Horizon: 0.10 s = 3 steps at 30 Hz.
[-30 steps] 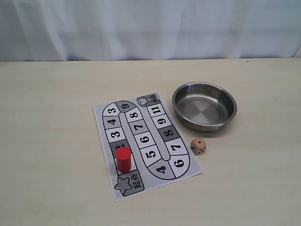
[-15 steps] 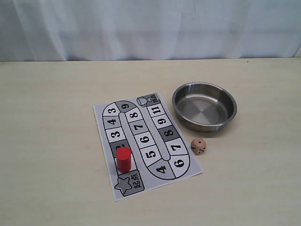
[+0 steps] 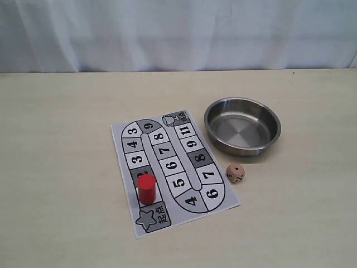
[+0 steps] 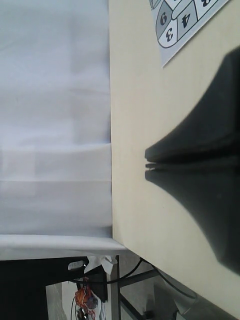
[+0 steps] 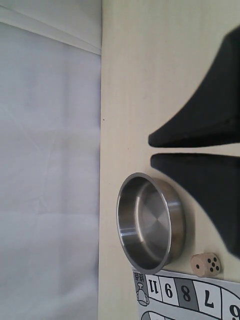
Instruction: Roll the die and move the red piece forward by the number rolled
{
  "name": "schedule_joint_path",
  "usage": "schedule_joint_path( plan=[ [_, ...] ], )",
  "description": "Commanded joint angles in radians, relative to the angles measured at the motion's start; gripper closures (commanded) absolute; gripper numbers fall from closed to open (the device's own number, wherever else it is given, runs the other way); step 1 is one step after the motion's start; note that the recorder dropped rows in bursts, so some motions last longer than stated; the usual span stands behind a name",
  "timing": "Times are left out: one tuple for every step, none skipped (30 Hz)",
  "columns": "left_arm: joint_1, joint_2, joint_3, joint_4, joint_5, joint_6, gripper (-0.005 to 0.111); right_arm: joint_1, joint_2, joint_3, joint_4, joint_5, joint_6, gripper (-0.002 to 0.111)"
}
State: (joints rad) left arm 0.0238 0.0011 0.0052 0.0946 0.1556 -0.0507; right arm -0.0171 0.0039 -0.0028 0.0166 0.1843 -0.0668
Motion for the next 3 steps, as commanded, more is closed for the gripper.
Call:
schedule_joint_path(
  plan=[
    [0.000,-0.001,-0.005,-0.001,-0.014,-0.002,0.107,-0.004,-0.004,0.003,0.006,0.004,0.001,0.104],
    [0.000,-0.001,-0.005,-0.001,-0.014,-0.002,0.107,-0.004,-0.004,0.003,0.006,0.004,0.001,0.104],
    [0.000,-0.001,-0.005,-0.001,-0.014,-0.002,0.107,-0.004,-0.004,0.003,0.006,0.004,0.001,0.104]
  ],
)
